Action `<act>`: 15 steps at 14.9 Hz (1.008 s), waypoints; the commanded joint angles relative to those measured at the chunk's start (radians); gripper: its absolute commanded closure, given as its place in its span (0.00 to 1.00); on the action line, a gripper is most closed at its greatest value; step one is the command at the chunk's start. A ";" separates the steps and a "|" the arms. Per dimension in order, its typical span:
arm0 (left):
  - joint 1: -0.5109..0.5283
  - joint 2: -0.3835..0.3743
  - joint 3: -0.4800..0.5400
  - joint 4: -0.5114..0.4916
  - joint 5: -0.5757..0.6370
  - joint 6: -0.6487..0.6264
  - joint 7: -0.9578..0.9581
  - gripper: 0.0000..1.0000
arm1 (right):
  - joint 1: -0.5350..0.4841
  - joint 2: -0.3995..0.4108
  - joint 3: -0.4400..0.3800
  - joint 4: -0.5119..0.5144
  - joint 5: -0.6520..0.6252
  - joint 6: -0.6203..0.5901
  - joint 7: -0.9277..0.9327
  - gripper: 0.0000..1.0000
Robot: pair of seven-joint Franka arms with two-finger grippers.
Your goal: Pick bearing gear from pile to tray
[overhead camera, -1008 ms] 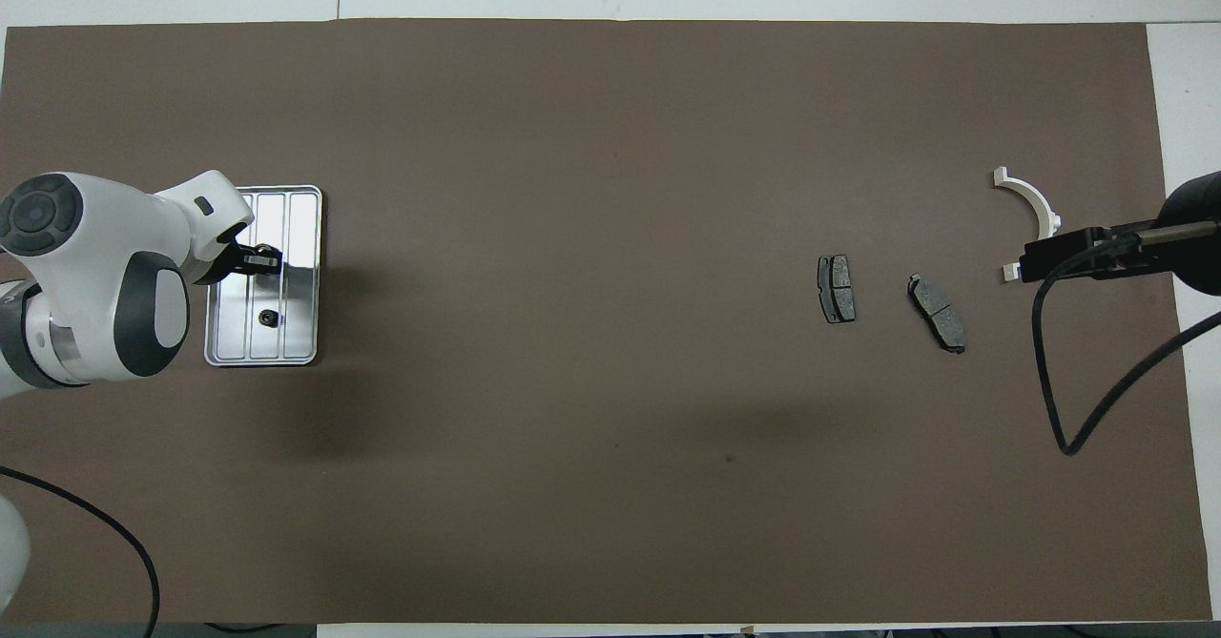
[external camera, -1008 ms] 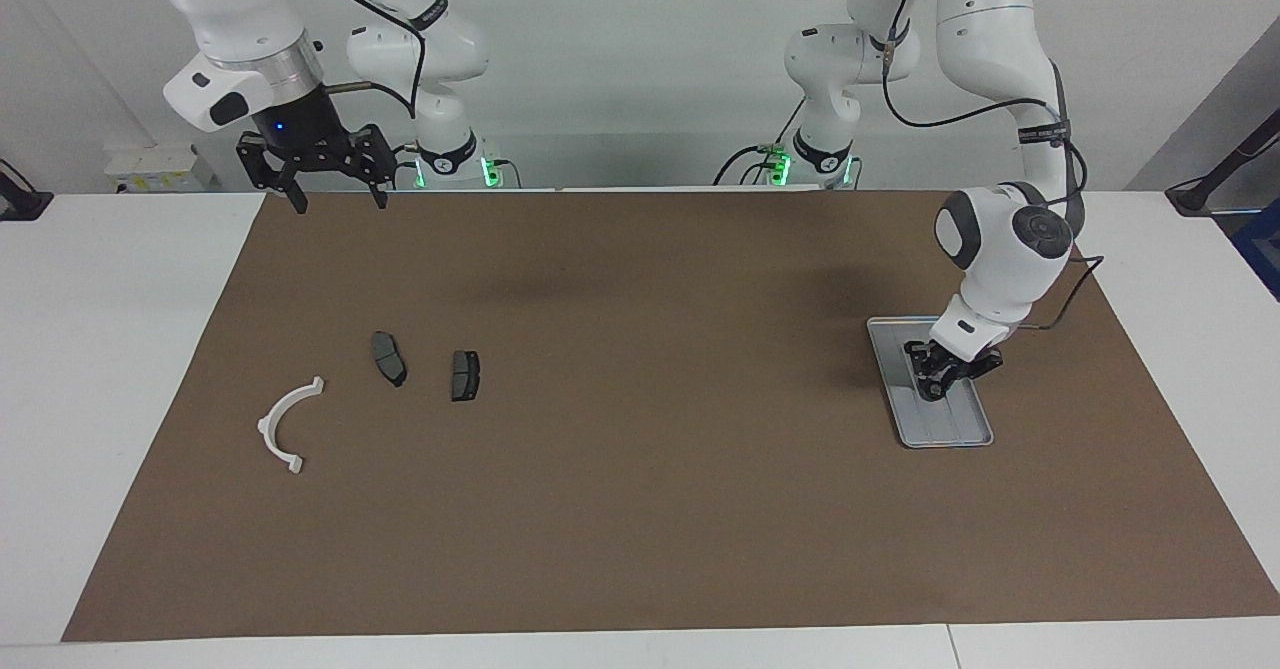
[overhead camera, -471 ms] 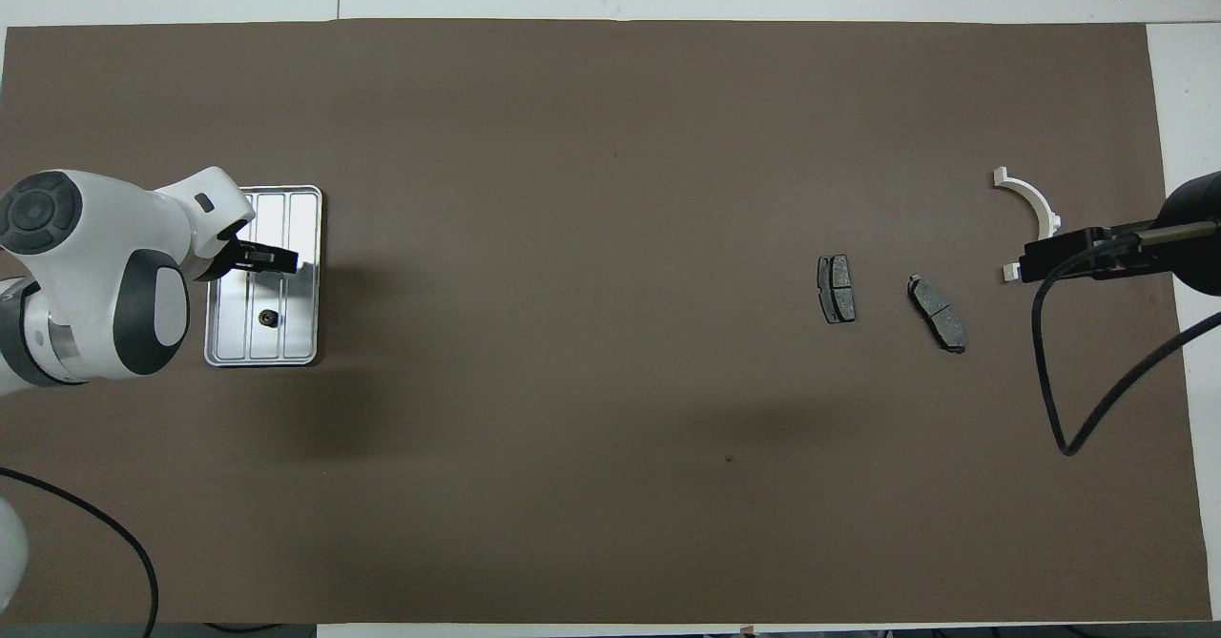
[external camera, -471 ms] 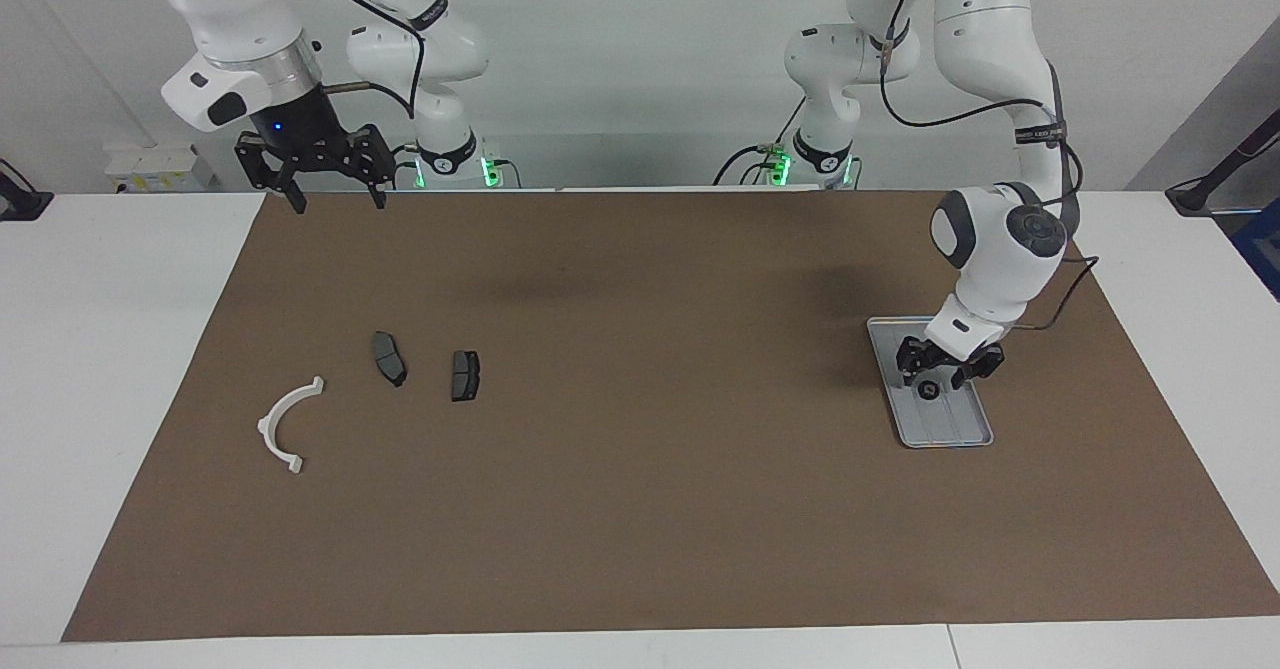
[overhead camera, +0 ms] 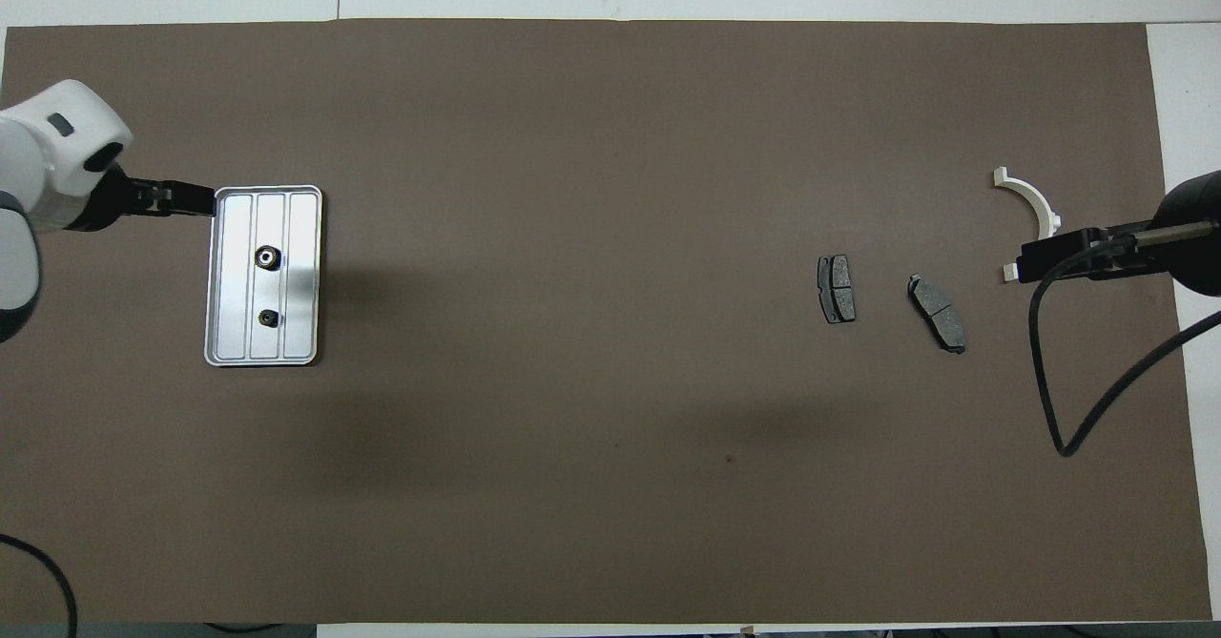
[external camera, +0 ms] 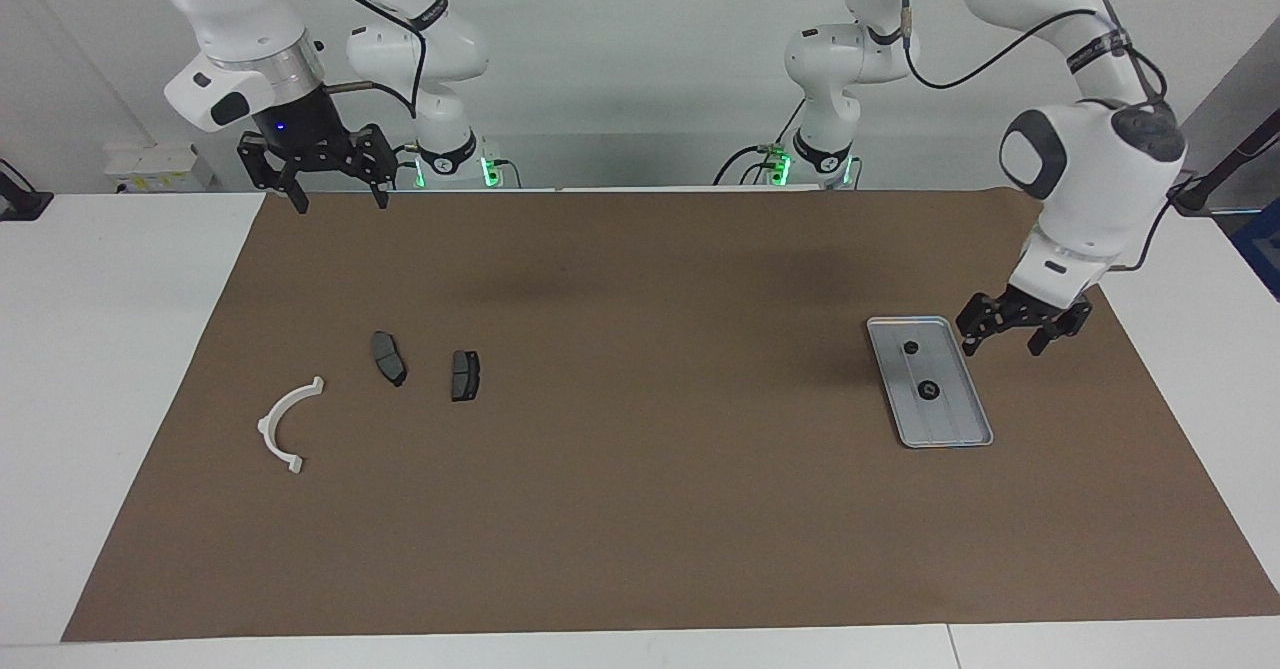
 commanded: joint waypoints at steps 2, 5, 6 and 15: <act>0.004 -0.126 -0.007 0.058 -0.010 -0.104 -0.181 0.00 | -0.004 -0.007 0.001 -0.014 0.023 0.018 0.014 0.00; -0.005 -0.195 -0.013 0.061 -0.003 -0.242 -0.206 0.00 | -0.006 -0.006 0.002 -0.014 0.023 0.018 0.014 0.00; -0.008 -0.215 -0.016 0.061 0.002 -0.304 -0.197 0.00 | -0.007 -0.006 0.001 -0.014 0.023 0.018 0.014 0.00; -0.022 -0.217 -0.039 0.133 -0.001 -0.495 -0.151 0.00 | -0.010 -0.006 0.001 -0.014 0.023 0.018 0.014 0.00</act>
